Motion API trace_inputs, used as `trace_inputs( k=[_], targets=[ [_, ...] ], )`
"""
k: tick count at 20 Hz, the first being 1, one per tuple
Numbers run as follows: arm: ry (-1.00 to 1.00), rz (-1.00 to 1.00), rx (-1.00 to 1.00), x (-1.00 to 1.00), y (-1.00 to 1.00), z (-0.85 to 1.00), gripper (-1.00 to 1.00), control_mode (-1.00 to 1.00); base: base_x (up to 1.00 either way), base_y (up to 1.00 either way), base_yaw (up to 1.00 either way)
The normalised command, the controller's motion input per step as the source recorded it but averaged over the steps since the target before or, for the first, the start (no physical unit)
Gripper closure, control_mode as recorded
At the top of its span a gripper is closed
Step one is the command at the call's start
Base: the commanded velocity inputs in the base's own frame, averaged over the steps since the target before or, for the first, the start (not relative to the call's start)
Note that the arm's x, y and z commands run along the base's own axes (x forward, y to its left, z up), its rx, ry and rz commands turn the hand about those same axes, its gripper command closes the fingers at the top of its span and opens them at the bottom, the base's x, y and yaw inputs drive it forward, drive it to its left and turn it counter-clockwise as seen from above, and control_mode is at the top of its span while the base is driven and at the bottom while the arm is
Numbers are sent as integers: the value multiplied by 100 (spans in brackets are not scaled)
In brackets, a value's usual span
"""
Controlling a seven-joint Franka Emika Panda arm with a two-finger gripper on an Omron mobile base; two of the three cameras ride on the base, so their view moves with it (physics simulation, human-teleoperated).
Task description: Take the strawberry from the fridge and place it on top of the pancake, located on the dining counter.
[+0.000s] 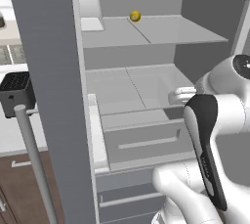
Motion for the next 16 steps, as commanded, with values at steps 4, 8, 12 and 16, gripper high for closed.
trace_inputs(
  k=[4, 8, 12, 16],
  targets=[
    [0, 0, 0, 0, 0, 0, 100, 100, -66, 0, 0],
    [0, 0, 0, 0, 0, 0, 100, 100, -77, 0, -2],
    [0, 0, 0, 0, 0, 0, 100, 100, -81, 0, -24],
    [0, 0, 0, 0, 0, 0, 100, 100, -96, 0, -47]
  ],
)
